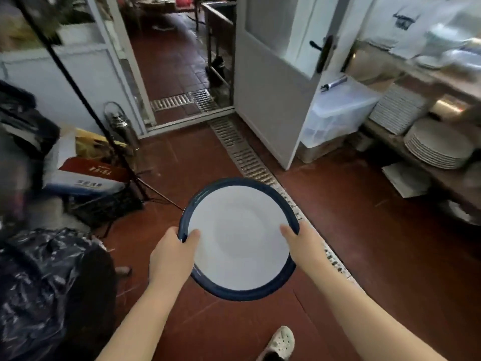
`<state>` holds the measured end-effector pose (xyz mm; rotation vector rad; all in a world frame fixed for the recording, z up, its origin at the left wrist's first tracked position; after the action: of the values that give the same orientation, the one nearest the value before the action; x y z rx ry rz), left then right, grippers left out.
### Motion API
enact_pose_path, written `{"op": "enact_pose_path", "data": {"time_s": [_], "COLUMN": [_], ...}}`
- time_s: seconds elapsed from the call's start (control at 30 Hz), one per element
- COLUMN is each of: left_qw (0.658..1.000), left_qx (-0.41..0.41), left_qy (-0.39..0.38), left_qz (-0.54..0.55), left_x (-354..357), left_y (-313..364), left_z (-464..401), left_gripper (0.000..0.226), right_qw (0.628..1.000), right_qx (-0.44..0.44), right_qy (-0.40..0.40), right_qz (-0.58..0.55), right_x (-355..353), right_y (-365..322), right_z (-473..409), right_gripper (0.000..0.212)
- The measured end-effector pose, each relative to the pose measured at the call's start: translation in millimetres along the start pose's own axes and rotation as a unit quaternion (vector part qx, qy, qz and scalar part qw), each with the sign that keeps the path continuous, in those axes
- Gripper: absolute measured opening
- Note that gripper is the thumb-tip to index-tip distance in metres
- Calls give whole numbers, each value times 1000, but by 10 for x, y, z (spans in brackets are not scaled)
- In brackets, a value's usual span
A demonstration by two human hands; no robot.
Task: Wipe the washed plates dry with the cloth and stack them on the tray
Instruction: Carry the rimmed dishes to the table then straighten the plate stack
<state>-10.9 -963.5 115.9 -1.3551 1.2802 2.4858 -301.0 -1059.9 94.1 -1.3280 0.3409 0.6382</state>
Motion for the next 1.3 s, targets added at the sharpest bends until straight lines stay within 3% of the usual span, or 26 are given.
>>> {"op": "enact_pose_path", "data": {"time_s": [0.4,0.73,1.03,1.3], "left_qw": [970,916,861,827], "left_qx": [161,259,356,379], "left_qy": [-176,-295,-343,-393], "left_qz": [-42,-78,-119,-136], "left_x": [2837,4708,6191,7487], "left_y": [2786,4582,6480,7489], "left_z": [723,1068,1362,2051], "left_gripper": [26,26,26,22], "right_qw": [963,921,856,806], "right_qx": [131,188,253,284], "right_qy": [220,334,434,499], "right_qz": [-77,-73,-125,-141], "right_x": [-3007,-4631,-5978,-7090], "right_y": [1920,2954,3715,4583], "right_z": [-382,-892,-1517,-1673], "right_gripper": [14,15,17,17]}}
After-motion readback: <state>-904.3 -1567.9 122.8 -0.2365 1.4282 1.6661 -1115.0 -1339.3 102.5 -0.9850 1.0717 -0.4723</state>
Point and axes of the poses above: each hand's wrist, its own z-axis away from the middle knuckle, its own x-axis out of the palm, y = z × x, the point moved 9 cm from there along -z, towards the middle knuckle, and after that the axes turned 8 degrees about -x, right-handed, at the moved point
